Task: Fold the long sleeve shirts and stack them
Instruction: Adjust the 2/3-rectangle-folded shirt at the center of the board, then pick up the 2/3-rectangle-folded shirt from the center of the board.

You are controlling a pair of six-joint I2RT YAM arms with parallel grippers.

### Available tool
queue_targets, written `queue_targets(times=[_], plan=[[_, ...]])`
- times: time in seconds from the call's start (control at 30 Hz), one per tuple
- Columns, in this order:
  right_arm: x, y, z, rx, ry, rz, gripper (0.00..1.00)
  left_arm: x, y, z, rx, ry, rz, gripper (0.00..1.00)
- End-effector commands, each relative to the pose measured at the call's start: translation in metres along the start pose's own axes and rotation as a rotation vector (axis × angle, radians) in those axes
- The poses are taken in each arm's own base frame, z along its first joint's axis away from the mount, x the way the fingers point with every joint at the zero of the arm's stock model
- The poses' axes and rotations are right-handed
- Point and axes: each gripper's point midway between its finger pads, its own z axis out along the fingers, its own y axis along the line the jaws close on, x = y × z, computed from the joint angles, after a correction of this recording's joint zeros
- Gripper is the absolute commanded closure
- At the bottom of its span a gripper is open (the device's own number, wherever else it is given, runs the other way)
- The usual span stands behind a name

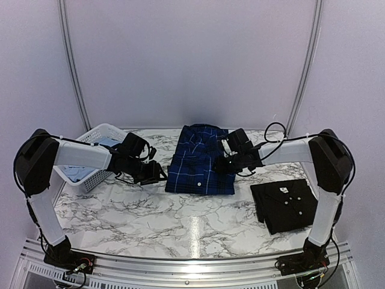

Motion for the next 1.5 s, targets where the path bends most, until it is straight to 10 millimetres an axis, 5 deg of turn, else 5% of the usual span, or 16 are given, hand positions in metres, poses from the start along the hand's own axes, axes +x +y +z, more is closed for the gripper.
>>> queue_targets(times=[0.0,0.17,0.4,0.7,0.9,1.17,1.47], plan=[[0.011,-0.012,0.028,0.072,0.041,-0.019,0.48,-0.002,0.0,0.004,0.002,0.0,-0.004,0.52],[0.016,-0.023,0.025,0.134,0.055,-0.027,0.4,0.004,0.004,0.003,-0.011,0.012,-0.001,0.52],[0.003,-0.02,-0.025,0.149,-0.005,-0.031,0.33,0.01,0.006,0.005,-0.008,0.033,0.003,0.52],[0.07,-0.015,-0.059,0.087,0.079,0.033,0.51,0.019,0.006,0.015,-0.007,0.067,0.03,0.58],[0.101,-0.018,-0.056,0.071,0.118,0.068,0.62,0.026,0.01,0.021,-0.019,0.092,0.037,0.61],[0.118,-0.025,-0.041,0.096,0.156,0.096,0.69,0.034,0.016,0.023,-0.039,0.113,0.046,0.63],[0.121,-0.009,-0.057,0.054,0.125,0.024,0.59,0.039,0.011,0.026,-0.038,0.135,0.113,0.65]])
